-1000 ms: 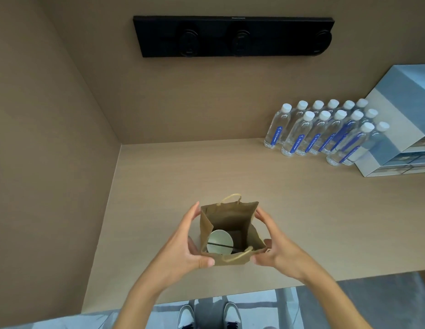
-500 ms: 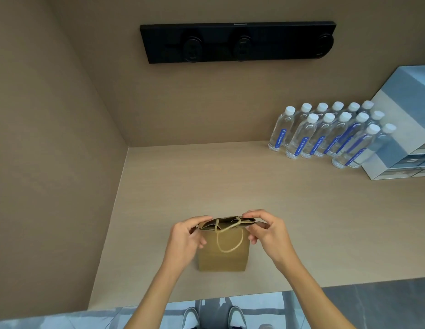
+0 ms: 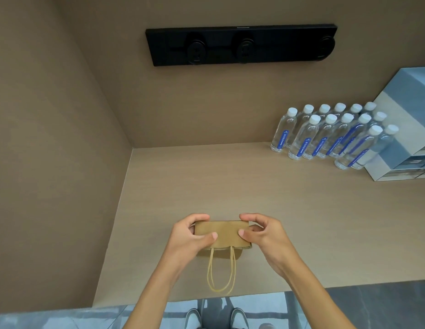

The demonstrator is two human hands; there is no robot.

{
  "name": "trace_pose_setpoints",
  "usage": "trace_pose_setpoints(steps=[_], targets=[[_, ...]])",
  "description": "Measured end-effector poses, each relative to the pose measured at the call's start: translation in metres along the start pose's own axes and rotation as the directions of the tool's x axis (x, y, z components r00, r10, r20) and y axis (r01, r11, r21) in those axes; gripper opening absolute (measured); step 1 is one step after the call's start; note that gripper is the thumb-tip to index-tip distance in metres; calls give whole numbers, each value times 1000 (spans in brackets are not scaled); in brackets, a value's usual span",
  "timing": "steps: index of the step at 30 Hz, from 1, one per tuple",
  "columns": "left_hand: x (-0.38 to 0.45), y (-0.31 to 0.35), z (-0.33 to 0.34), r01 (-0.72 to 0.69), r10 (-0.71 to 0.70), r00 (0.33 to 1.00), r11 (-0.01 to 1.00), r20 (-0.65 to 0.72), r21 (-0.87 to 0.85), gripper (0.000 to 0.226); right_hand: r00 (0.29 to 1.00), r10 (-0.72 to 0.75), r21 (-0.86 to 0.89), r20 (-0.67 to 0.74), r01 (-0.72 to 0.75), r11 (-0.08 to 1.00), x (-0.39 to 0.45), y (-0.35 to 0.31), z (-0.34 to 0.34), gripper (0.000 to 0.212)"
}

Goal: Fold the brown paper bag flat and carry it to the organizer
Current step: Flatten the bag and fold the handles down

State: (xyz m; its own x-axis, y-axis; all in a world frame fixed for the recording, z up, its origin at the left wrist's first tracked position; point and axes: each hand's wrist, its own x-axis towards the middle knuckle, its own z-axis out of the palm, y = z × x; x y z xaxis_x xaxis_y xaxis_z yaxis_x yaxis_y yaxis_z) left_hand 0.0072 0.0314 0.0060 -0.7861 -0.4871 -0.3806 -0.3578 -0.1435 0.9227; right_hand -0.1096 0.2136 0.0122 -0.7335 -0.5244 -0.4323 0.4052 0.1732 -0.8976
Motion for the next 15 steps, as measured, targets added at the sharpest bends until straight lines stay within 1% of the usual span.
trace_pose_setpoints(steps=[3,5,7,9,12,15], targets=[[3,0,5,-16,20,999,996,-43,93,46,999,30,-170,-10,-32,985,1,-2,7,46],[6,-2,8,-30,42,997,986,-67,164,44,999,14,-284,-42,-25,959,2,0,11,48],[7,-4,10,-25,51,993,972,-105,234,44,996,-19,-358,-85,-13,934,5,3,14,47],[9,-9,9,-15,59,988,955,-140,298,41,990,-49,-400,-130,-7,916,7,8,14,45],[12,-14,8,-35,102,979,938,-178,346,32,984,-81,-456,-158,0,890,8,18,12,43],[16,-16,6,-81,141,974,947,-175,311,35,970,-141,-437,-195,43,898,7,31,9,32]])
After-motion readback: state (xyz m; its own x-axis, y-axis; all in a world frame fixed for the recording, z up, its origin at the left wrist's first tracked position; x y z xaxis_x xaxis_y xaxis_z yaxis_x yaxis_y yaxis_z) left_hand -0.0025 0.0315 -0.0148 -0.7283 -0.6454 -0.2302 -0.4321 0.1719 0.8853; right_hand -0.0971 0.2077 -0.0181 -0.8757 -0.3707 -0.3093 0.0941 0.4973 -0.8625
